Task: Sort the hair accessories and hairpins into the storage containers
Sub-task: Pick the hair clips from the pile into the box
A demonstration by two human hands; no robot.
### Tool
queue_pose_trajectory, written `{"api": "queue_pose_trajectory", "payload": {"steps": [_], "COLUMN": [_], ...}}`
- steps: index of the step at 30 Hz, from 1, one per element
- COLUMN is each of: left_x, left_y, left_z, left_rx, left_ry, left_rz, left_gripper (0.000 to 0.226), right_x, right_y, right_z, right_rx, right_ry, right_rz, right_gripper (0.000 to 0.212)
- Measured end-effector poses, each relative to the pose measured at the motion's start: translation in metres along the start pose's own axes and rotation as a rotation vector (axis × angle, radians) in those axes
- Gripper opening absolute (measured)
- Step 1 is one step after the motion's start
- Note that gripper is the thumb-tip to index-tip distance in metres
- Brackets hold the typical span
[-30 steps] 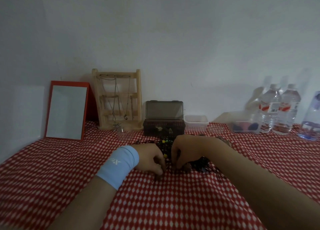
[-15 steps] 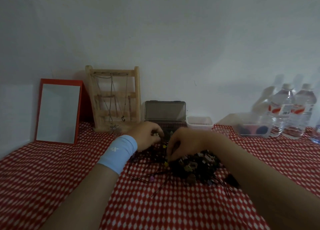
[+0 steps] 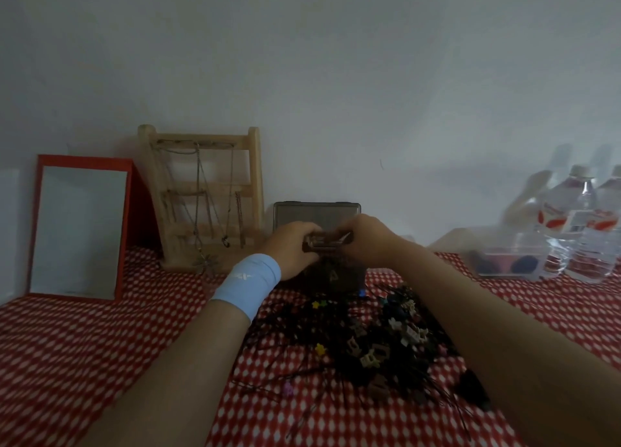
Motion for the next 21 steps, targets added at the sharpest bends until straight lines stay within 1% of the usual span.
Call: {"api": "queue_pose_trajectory", "payload": {"steps": [4,6,9,11,13,17,19,21], "left_x": [-0.007,-0.011,-0.024,-0.037,-0.050,-0.066,-0.065,-0.062], "left_y": [0.003,0.005,0.007,0.013,0.025,0.059,0.075,0.083], "left_z": [0.001,0.003,0.007,0.012,0.020,0.034,0.040,0.042], "left_rx": [-0.017,0.004,-0.007,0.003,0.078,0.331,0.446,0.478], "left_ry": [0.050,0.070,0.103,0.120,0.128,0.144,0.124,0.112], "left_rz": [-0.031,-0.067,-0.074,-0.054,-0.009,-0.020,-0.027,-0.027], "left_gripper": [0.035,0.031,0.025,0.020,0.017,0.022,0.025,0.025], "right_x": [-0.002,-0.002,-0.002,-0.006,-0.014,-0.033,-0.040,-0.047], "right_y": [-0.013,-0.020,-0.020,-0.016,-0.012,-0.007,-0.004,-0.004], "right_z": [0.016,0.030,0.052,0.063,0.074,0.088,0.090,0.090], "right_rx": [-0.022,-0.022,0.082,0.164,0.246,0.388,0.423,0.419], "right_ry": [-0.051,-0.074,-0.100,-0.089,-0.064,0.014,0.015,0.029], "right_rz": [-0.058,-0.064,-0.058,0.025,0.127,0.269,0.357,0.376], "right_gripper": [0.016,0.018,0.021,0.020,0.021,0.031,0.037,0.038]}}
Point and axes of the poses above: each hand's wrist, its own z-axis away from the middle knuckle, its own y-axis out of the palm, x = y × z, the point moved 8 cm from there along -z, towards the middle knuckle, and after that the axes turned 8 degrees about y, right-handed, at the moved point
